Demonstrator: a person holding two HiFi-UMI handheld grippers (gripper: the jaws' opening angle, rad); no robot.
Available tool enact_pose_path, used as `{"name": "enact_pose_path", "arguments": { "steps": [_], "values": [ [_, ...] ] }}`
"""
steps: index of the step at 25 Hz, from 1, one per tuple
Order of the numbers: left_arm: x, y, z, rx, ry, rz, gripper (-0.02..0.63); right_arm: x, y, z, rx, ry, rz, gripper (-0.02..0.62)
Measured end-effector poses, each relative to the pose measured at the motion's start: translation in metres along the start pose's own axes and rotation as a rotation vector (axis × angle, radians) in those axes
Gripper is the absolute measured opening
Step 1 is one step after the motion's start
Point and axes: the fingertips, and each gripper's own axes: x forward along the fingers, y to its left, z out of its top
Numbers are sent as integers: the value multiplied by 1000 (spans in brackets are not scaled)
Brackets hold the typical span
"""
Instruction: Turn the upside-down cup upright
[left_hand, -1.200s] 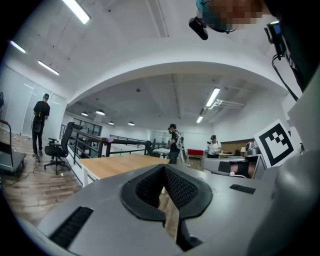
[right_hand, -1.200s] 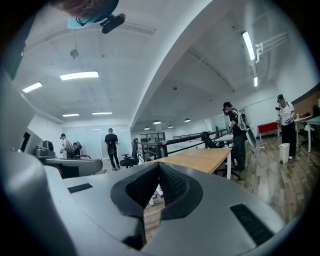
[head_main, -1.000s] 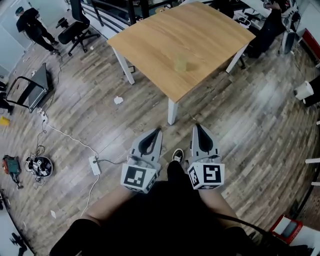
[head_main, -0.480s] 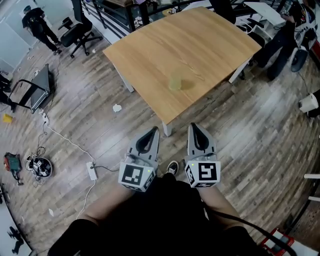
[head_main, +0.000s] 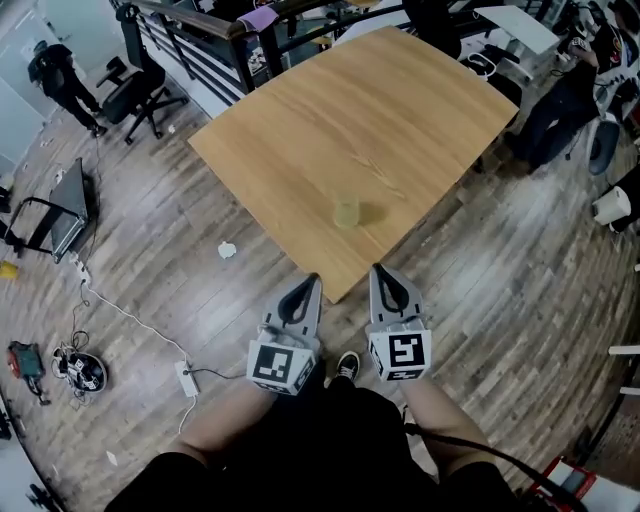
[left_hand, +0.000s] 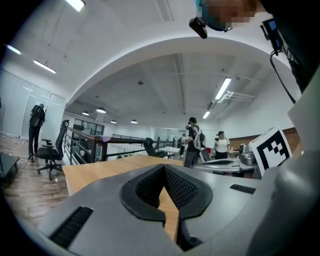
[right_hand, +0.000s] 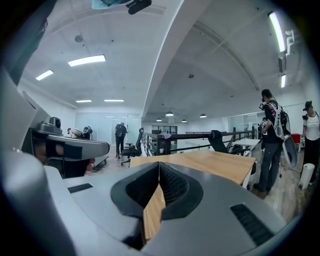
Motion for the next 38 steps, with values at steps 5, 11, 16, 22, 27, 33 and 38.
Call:
{"name": "enact_pose_path", "arguments": {
  "steps": [5,11,16,22,27,33,38],
  "values": [
    [48,49,-19,-2,-17,-28,8,61,-3,-14,4,12,-38,14],
    [109,93,-55,-7,24,-39,8,119,-21,-39,18,40,-77,15],
    [155,124,-96,-28,35,-33,8,167,-31,-76,-28,50,-43,15],
    [183,130,-146,-34,61,-45,9,203,-27,-123,-51,93,47,26],
    [192,128,-174,-62,115,-48,85,215,-30,-136,-31,130,115,199],
    [195,135,-196,-60,131,-61,140,237,-34,-159,2,177,125,261],
    [194,135,-206,-61,145,-64,147,258,-38,-165,19,163,147,296]
  ]
}}
